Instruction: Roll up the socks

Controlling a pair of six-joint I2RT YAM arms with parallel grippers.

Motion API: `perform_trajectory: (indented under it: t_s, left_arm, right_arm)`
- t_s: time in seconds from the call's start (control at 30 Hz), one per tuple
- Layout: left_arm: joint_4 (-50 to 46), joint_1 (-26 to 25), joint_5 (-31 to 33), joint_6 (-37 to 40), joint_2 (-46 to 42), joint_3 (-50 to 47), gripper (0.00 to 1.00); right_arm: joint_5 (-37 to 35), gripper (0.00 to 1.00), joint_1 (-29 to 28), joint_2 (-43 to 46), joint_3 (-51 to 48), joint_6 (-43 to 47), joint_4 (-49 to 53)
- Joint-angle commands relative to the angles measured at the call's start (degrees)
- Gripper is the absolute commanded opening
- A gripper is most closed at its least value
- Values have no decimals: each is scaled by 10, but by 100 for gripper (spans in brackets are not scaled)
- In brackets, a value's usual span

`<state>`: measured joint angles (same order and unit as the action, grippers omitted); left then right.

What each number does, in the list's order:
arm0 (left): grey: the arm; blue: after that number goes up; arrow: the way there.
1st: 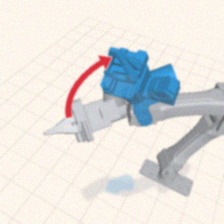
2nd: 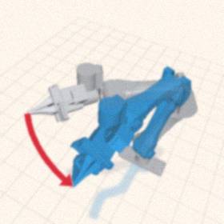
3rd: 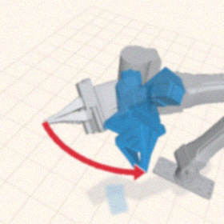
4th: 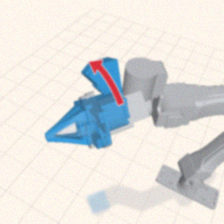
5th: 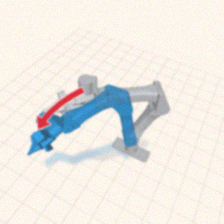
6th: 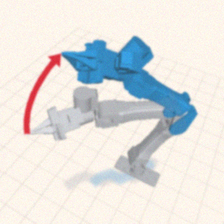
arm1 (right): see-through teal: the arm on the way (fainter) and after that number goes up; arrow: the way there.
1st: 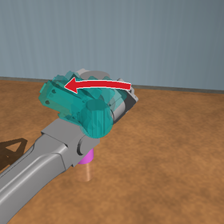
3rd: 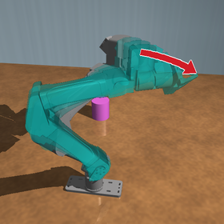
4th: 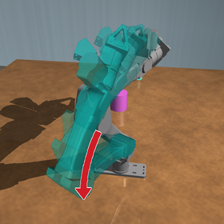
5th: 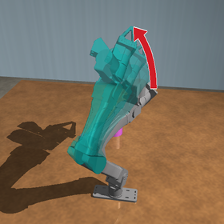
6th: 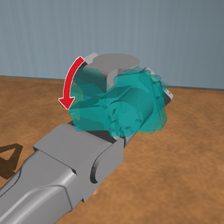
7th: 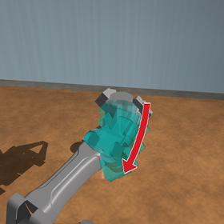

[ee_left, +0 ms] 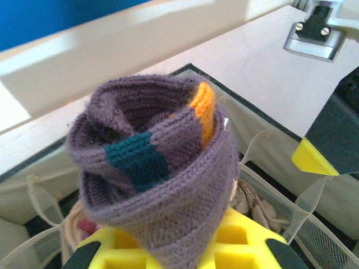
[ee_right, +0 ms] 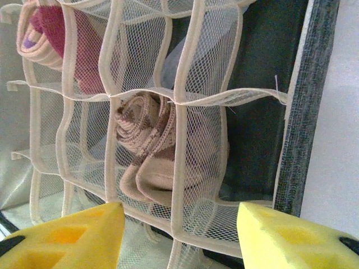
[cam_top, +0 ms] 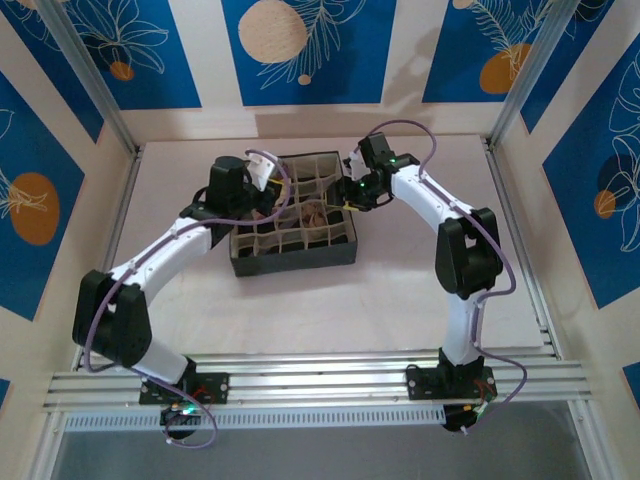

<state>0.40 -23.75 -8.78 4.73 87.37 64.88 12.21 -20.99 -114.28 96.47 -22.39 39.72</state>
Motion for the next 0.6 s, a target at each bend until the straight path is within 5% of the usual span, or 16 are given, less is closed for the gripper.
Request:
perform_trajectory:
  t_s: [0.0,0.57]
  left_arm:
    - [33,2,-50,-12,46,37,0]
    - [163,3,-131,-50,241,155,0]
  right_arm:
    - [2,54,2,-20,33,16,39]
    - [-27,51,13,-10,53,36,84]
